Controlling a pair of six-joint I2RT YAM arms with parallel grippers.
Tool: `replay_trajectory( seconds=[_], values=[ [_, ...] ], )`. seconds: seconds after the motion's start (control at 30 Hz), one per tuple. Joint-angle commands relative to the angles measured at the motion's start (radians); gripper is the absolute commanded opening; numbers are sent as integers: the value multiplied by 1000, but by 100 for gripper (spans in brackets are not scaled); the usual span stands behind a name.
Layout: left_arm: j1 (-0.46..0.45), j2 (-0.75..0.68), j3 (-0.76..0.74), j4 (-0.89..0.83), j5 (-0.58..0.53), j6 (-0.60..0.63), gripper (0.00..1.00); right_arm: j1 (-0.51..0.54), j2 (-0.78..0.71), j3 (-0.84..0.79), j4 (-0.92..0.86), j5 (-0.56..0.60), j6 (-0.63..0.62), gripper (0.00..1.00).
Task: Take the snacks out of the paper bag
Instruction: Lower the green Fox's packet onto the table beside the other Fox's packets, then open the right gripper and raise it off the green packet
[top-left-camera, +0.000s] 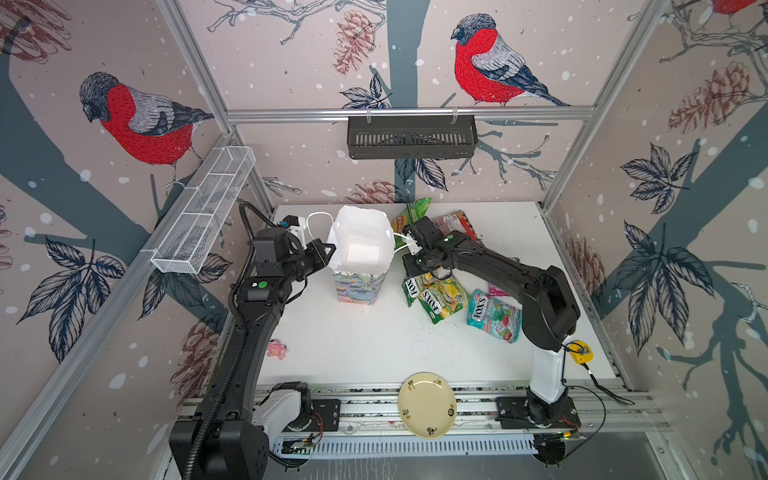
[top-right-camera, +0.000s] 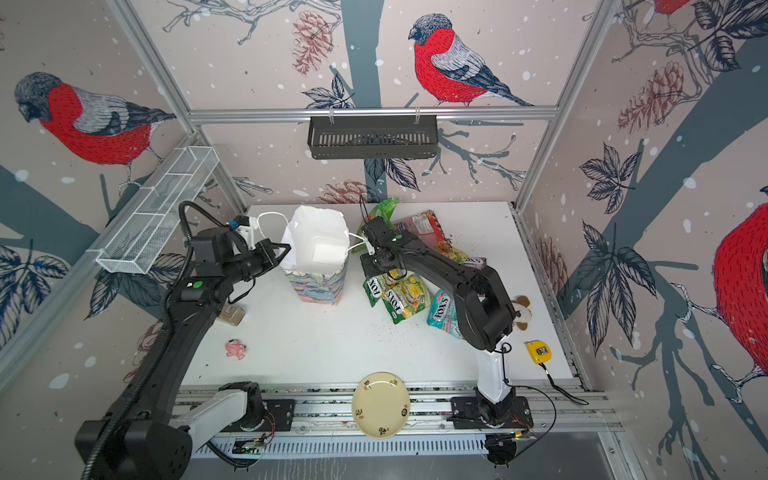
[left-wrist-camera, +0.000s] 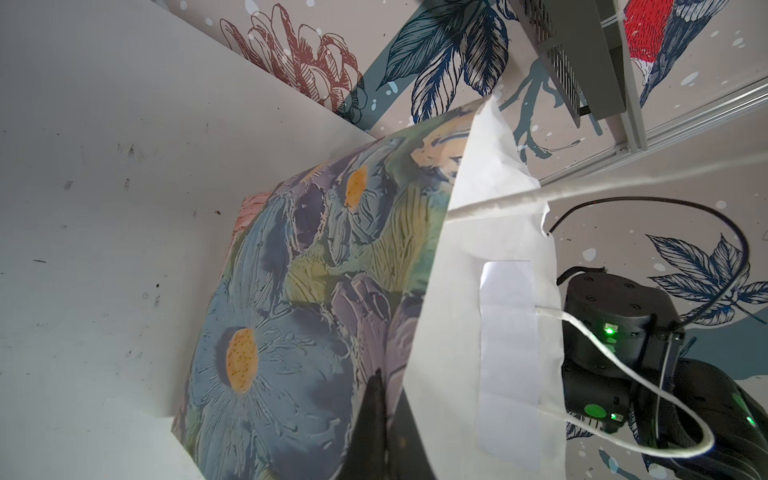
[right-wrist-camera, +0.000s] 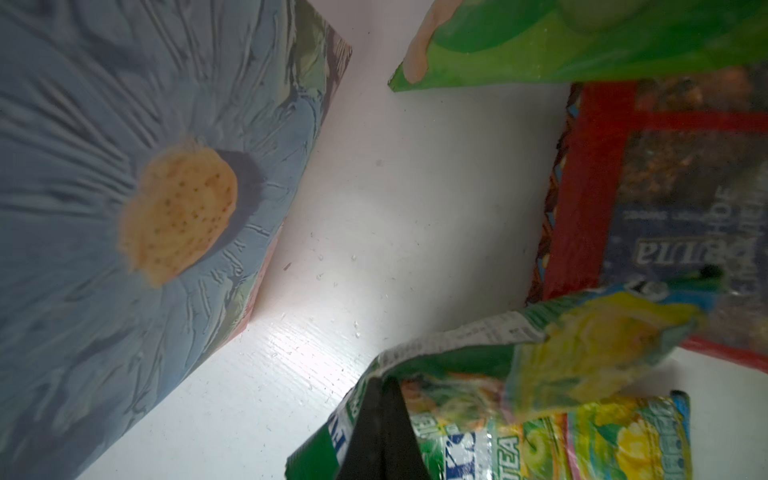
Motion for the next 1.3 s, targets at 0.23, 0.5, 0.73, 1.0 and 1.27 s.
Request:
replay_trajectory(
  seconds=[0.23,0.5,0.73,1.0,1.27],
  values=[
    [3,4,1,64,18,15,0,-16,4,-15,106,-255,23,13],
    [2,4,-49,139,63,-8,0,-31,-34,-35,135,-251,60,22],
    [4,10,-77,214,103,-49,0,-93,-227,-177,226,-193,124,28],
    [4,46,13,103,-8,54,0,-173,-425,-286,214,-116,134,35],
    [5,101,53,57,-45,107,0,-220,-556,-374,241,-89,148,37]
  ],
)
